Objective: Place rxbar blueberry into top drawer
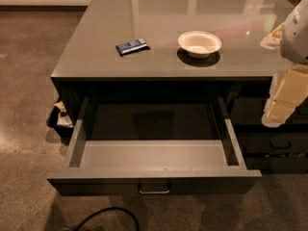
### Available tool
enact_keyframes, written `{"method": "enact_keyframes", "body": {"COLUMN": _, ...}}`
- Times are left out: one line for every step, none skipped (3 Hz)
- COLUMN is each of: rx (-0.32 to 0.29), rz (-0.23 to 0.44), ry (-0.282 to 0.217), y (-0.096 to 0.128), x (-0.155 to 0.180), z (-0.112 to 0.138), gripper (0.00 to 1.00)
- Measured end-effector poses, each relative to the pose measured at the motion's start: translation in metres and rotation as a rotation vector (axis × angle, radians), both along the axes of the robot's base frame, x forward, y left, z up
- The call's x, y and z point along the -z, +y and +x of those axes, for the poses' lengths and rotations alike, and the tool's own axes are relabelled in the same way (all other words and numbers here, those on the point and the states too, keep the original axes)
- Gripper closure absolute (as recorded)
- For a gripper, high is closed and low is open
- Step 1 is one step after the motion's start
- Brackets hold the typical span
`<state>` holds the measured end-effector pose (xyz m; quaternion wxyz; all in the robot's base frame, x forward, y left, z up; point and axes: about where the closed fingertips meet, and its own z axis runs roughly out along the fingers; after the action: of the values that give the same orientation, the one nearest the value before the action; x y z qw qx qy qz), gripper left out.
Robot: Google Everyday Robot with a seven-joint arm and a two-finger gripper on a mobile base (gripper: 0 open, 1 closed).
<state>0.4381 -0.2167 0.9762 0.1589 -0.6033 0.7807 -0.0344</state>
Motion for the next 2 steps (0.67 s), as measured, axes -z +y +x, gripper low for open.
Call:
{"method": "enact_keyframes", "body": {"rx": 0.000, "rz": 0.000, "ry": 0.000, "y": 0.0000, "x": 0.0000, "z": 0.0000, "gripper": 0.00}}
{"method": "enact_keyframes", "body": {"rx": 0.014, "rz": 0.061, "ry": -0.024, "y": 0.0023, "x": -0.0063, "z": 0.0096, "gripper": 0.00}}
